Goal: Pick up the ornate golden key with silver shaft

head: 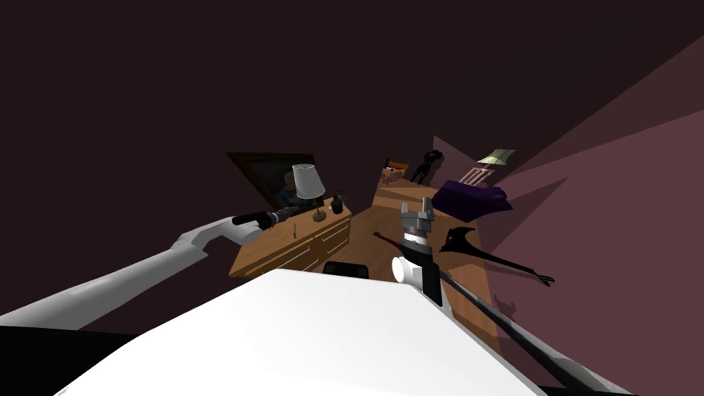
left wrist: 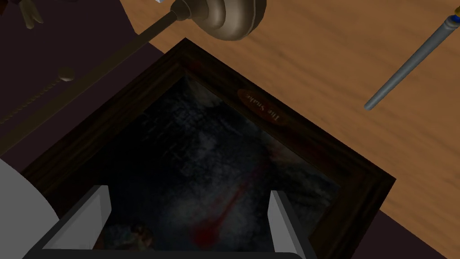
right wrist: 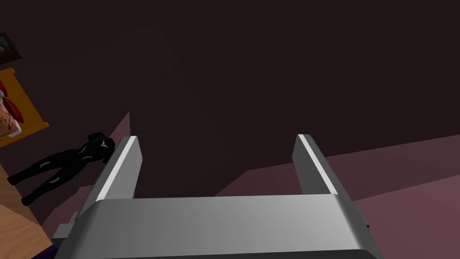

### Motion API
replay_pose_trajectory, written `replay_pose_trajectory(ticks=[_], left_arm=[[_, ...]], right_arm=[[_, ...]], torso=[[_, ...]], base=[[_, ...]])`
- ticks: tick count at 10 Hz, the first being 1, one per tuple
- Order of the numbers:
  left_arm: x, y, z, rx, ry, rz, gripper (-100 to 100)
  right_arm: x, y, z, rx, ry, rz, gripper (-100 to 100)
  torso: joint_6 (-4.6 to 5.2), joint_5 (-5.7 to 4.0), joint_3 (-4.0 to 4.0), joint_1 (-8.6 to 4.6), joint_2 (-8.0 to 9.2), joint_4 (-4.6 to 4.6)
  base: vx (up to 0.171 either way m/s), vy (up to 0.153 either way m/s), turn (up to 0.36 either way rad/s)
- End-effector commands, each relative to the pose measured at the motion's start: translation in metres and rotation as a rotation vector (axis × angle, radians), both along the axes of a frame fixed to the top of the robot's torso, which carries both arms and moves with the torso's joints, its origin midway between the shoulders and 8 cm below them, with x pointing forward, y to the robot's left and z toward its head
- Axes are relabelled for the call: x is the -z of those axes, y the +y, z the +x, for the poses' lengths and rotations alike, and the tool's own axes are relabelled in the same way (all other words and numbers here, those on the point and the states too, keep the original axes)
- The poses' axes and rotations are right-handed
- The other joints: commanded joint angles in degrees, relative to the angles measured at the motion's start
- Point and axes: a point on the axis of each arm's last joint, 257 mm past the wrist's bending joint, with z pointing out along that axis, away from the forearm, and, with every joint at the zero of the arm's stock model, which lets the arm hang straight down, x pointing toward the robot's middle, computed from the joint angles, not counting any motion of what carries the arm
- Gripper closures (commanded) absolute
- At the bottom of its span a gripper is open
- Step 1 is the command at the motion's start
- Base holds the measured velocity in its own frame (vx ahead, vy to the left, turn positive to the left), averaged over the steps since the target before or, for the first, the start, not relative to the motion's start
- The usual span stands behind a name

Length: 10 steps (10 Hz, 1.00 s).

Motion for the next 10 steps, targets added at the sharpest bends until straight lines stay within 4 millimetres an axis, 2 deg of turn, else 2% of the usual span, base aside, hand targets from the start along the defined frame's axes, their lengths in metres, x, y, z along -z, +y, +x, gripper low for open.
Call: replay_pose_trajectory(ticks=[1,2,4,5,6,7,8,9,10], left_arm=[[0.017,0.017,-0.01,-0.02,0.082,0.026,-100],[0.017,0.017,-0.011,-0.022,0.083,0.018,-100],[0.041,0.044,-0.032,-0.052,0.211,0.063,-100],[0.043,0.044,-0.034,-0.058,0.223,0.05,-100],[0.055,0.057,-0.047,-0.075,0.289,0.067,-100],[0.056,0.055,-0.048,-0.078,0.291,0.052,-100],[0.067,0.067,-0.062,-0.095,0.355,0.066,-100],[0.067,0.066,-0.062,-0.096,0.357,0.057,-100],[0.078,0.077,-0.077,-0.112,0.418,0.07,-100]], right_arm=[[0.0,0.0,0.0,0.0,0.0,0.0,0],[0.0,0.0,0.0,0.0,0.0,0.0,0],[0.0,0.0,0.0,0.0,0.0,0.0,0],[0.0,0.0,0.0,0.0,0.0,0.0,0],[0.0,0.0,0.0,0.0,0.0,0.0,0],[0.0,0.0,0.0,0.0,0.0,0.0,0],[0.0,0.0,0.0,0.0,0.0,0.0,0],[0.0,0.0,0.0,0.0,0.0,0.0,0],[0.0,0.0,0.0,0.0,0.0,0.0,0]], torso=[[0.0,0.0,0.0,0.0,0.0,0.0],[0.05,0.0,0.0,0.0,0.0,0.0],[0.04,0.01,0.0,0.01,0.0,0.0],[0.05,0.01,-0.01,0.02,0.0,0.0],[-0.02,0.01,0.01,0.05,0.01,0.0],[0.01,0.01,0.02,0.05,0.03,0.01],[-0.01,0.02,0.02,0.05,0.04,0.01],[0.03,0.02,0.02,0.04,0.03,0.0],[-0.02,0.01,0.02,0.04,0.04,0.01]], base=[[0.007,0.0,-0.205],[0.005,0.006,-0.096],[0.006,0.006,-0.246],[0.002,0.016,-0.113],[0.001,0.015,-0.158],[-0.002,0.014,-0.092],[-0.002,0.009,-0.207],[-0.003,0.014,-0.105],[-0.008,0.018,-0.179]])
